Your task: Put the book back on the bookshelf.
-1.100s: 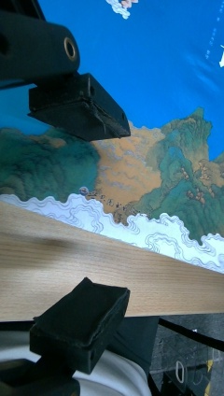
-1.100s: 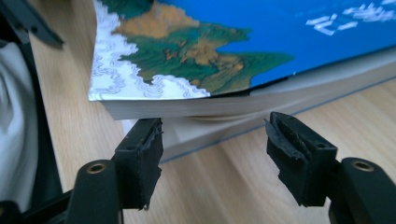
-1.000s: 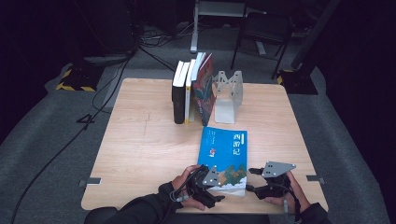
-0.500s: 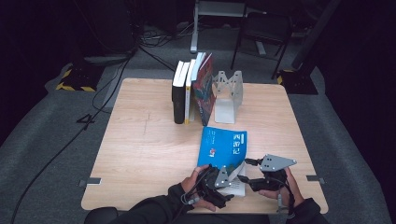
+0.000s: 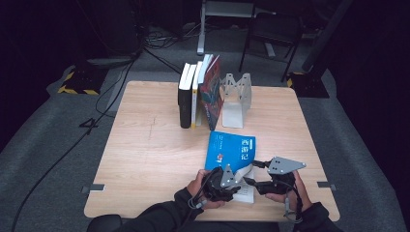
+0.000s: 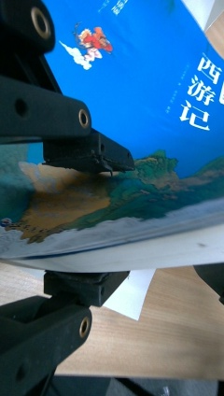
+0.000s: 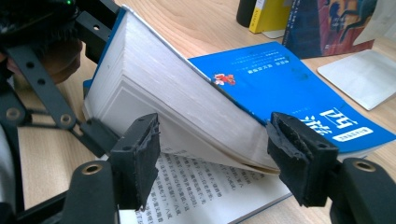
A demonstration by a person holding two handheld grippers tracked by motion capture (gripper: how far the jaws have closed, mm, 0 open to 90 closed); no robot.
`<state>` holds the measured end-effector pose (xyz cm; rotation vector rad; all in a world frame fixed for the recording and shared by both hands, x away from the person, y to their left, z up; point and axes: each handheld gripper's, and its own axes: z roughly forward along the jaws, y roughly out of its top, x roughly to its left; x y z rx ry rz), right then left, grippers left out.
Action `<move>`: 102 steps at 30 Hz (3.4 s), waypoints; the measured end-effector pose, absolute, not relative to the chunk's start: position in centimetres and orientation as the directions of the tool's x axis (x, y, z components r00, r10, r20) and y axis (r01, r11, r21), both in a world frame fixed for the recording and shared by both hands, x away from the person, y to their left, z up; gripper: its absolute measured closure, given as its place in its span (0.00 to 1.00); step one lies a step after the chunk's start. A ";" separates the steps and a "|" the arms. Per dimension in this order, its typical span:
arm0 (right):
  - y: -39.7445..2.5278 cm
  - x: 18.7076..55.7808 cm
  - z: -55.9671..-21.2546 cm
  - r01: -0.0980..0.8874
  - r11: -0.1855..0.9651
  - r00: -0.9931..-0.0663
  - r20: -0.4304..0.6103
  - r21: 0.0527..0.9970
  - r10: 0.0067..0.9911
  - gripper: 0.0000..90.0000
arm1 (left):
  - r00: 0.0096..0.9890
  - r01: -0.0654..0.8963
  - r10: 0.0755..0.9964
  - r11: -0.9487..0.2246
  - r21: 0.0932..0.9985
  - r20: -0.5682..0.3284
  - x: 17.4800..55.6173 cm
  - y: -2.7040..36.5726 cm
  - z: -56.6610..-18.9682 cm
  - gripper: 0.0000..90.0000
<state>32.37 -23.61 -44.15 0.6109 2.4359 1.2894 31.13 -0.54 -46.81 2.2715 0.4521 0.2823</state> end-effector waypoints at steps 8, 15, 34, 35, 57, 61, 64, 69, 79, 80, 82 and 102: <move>-24.1 32.5 -44.3 0.229 0.500 -0.856 -0.072 0.835 0.512 0.39 | 0.920 0.125 0.354 -0.669 0.733 0.167 30.9 0.2 -45.6 0.81; -24.1 32.7 -44.9 0.225 0.536 -0.859 -0.094 0.814 0.503 0.35 | 0.940 0.119 0.317 -0.651 0.750 0.127 31.7 3.0 -45.4 0.84; -20.7 34.7 -44.5 0.076 0.604 -0.901 -0.205 0.793 0.381 0.35 | 0.937 0.130 0.330 -0.644 0.754 0.120 30.8 8.2 -43.9 0.85; -20.6 35.0 -44.6 0.072 0.617 -0.903 -0.211 0.784 0.374 0.35 | 0.938 0.131 0.328 -0.644 0.754 0.117 30.7 8.6 -43.9 0.85; -19.7 32.9 -44.6 -0.026 0.665 -0.929 -0.264 0.747 0.261 0.81 | 0.892 0.214 0.428 -0.683 0.699 0.144 33.3 10.3 -46.3 0.67; -20.3 32.0 -44.1 -0.013 0.675 -0.903 -0.298 0.738 0.309 0.83 | 0.919 0.177 0.371 -0.687 0.705 0.130 35.8 9.5 -46.1 0.65; -20.6 32.1 -44.1 0.013 0.674 -0.892 -0.297 0.739 0.342 0.84 | 0.925 0.164 0.352 -0.706 0.689 0.141 36.8 8.6 -46.0 0.62; -20.6 32.2 -44.1 0.021 0.670 -0.893 -0.287 0.742 0.347 0.83 | 0.947 0.102 0.290 -0.681 0.725 0.140 35.5 6.8 -45.2 0.59; -22.2 33.1 -44.8 0.064 0.627 -0.895 -0.233 0.776 0.380 0.60 | 0.949 0.092 0.284 -0.665 0.741 0.137 34.6 6.7 -45.2 0.78; -22.2 33.1 -44.8 0.064 0.627 -0.895 -0.233 0.776 0.380 0.60 | 0.949 0.092 0.284 -0.665 0.741 0.137 34.6 6.7 -45.2 0.78; -23.9 33.8 -45.4 0.103 0.638 -0.881 -0.228 0.763 0.415 0.53 | 0.952 0.091 0.279 -0.659 0.746 0.130 34.8 7.3 -45.0 0.78; -24.0 34.8 -45.8 0.028 0.612 -0.875 -0.277 0.791 0.398 0.71 | 0.938 0.166 0.334 -0.673 0.721 0.096 35.4 11.8 -44.4 0.64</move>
